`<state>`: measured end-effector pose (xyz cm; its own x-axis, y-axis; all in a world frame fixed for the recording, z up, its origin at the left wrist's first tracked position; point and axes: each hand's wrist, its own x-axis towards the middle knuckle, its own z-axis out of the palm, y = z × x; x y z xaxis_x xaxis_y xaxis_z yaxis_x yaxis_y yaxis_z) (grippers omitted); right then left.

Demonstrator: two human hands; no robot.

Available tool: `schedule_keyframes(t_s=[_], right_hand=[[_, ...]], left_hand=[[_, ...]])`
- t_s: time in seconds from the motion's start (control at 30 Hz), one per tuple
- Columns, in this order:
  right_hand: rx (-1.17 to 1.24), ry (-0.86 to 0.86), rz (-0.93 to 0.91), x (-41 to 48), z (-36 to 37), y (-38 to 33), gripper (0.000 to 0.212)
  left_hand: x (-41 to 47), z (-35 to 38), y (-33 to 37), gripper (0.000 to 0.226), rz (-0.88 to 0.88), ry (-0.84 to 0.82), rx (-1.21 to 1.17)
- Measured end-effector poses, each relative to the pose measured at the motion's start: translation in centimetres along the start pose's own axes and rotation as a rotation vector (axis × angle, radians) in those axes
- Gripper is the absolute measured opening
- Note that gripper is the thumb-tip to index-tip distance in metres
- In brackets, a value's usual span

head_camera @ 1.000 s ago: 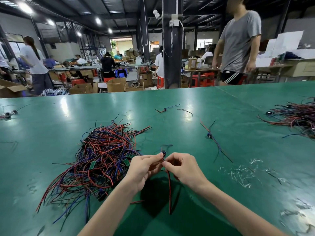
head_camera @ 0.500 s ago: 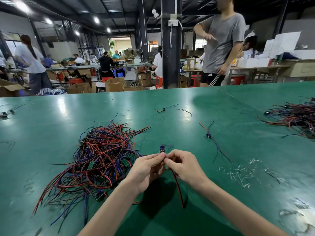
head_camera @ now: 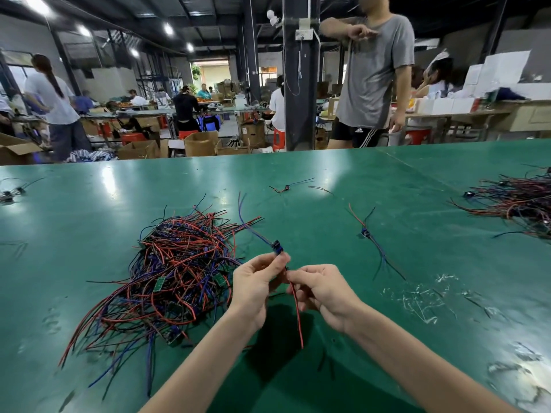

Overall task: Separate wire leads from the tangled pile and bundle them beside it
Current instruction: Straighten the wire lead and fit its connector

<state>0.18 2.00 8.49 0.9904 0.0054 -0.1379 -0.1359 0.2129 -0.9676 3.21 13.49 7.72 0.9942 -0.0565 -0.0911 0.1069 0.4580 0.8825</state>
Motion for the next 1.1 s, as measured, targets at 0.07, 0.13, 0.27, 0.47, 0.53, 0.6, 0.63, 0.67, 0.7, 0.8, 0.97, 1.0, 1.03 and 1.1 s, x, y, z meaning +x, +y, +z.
schedule_keyframes(t_s=[0.07, 0.13, 0.27, 0.47, 0.53, 0.6, 0.63, 0.67, 0.7, 0.8, 0.97, 1.0, 1.03, 1.1], right_hand=[[-0.016, -0.006, 0.064, -0.2, 0.1, -0.1, 0.02], [-0.045, -0.017, 0.121, -0.3, 0.1, -0.1, 0.019], [-0.115, -0.062, 0.218, -0.8, 0.1, 0.0, 0.022], [-0.277, -0.175, 0.302, -1.1, 0.3, 0.1, 0.02], [-0.34, -0.207, 0.252, -1.3, 0.2, 0.3, 0.019], [-0.434, -0.309, 0.231, -1.3, -0.2, -0.1, 0.018], [-0.512, -0.389, 0.24, -1.3, -0.7, -0.6, 0.018], [-0.61, -0.469, 0.254, -1.2, -1.3, -1.3, 0.024], [-0.705, -0.525, 0.259, -1.0, -1.9, -2.1, 0.036], [-0.77, -0.484, 0.179, -0.4, -3.4, -3.6, 0.065], [-0.395, -0.216, -0.032, 0.3, -2.4, -2.0, 0.034], [-0.35, -0.178, -0.05, 0.3, -2.0, -1.6, 0.033], [-0.318, -0.151, -0.059, 0.2, -1.7, -1.3, 0.03], [-0.25, -0.131, -0.059, 0.2, -1.3, -1.0, 0.019]], left_hand=[[0.3, -0.2, 0.3, 0.007, 0.06, 0.031, 0.036], [0.7, -0.5, 0.8, 0.006, 0.099, 0.04, 0.043], [1.5, -1.2, 1.6, 0.006, 0.16, 0.079, 0.052], [2.4, -2.5, 2.6, 0.008, 0.17, 0.177, 0.054], [2.2, -2.3, 2.2, 0.007, 0.156, 0.154, 0.081], [1.9, -2.0, 1.8, 0.006, 0.129, 0.121, 0.086], [1.8, -1.9, 1.8, 0.006, 0.116, 0.109, 0.076], [1.7, -1.9, 1.9, 0.007, 0.105, 0.102, 0.061], [1.6, -1.8, 2.0, 0.007, 0.095, 0.097, 0.048], [1.1, -1.4, 2.0, 0.007, 0.037, 0.043, 0.022], [0.0, -0.1, 0.5, 0.009, -0.037, -0.079, -0.003], [-0.1, 0.0, 0.3, 0.007, -0.035, -0.089, -0.011], [-0.1, 0.0, 0.1, 0.009, -0.03, -0.094, -0.011], [-0.2, -0.1, -0.1, 0.011, -0.014, -0.084, 0.014]])
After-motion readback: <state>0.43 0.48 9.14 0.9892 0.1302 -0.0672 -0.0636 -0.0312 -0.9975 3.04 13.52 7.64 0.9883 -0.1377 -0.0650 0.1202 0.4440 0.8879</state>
